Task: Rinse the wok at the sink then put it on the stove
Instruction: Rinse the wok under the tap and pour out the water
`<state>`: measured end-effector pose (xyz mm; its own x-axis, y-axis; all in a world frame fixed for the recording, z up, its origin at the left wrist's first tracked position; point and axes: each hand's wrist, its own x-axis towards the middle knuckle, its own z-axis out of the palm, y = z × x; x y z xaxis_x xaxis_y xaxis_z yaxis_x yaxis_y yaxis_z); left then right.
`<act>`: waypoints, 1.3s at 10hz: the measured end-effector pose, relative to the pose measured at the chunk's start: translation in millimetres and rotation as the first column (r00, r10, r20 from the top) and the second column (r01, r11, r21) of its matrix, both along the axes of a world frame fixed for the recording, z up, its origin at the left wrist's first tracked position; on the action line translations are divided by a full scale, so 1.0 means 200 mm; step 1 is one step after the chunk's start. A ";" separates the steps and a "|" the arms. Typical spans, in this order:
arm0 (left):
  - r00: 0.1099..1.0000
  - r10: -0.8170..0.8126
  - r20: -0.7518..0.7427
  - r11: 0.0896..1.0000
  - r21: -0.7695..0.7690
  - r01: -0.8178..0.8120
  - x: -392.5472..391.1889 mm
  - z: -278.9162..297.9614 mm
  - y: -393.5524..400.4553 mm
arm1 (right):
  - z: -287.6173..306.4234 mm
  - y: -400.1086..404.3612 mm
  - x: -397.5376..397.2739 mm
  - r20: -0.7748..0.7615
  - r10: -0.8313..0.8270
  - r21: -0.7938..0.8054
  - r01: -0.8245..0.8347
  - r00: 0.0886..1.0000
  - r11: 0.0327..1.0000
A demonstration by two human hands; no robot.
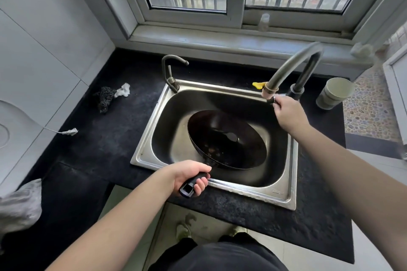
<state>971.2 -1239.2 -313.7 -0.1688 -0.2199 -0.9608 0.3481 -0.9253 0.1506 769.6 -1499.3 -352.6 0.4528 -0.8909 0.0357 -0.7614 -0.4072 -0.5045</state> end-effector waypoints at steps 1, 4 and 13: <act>1.000 0.009 0.006 1.000 0.002 -0.009 0.00 0.00 0.00 | -0.01 0.00 0.00 -0.029 0.029 -0.011 -0.029 0.999 1.000; 0.999 0.026 0.020 1.000 0.000 -0.026 -0.02 0.00 0.03 | -0.01 0.01 0.03 -0.102 0.064 0.020 -0.062 0.993 0.998; 0.999 0.041 0.029 0.999 -0.013 -0.040 -0.08 -0.03 0.06 | -0.04 0.50 -0.16 0.215 -0.286 0.490 0.150 0.934 0.858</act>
<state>955.7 -1227.7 -319.1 -0.1311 -0.2375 -0.9625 0.3805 -0.9086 0.1724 738.6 -1399.2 -361.5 0.2774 -0.9095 -0.3095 -0.6085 0.0830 -0.7892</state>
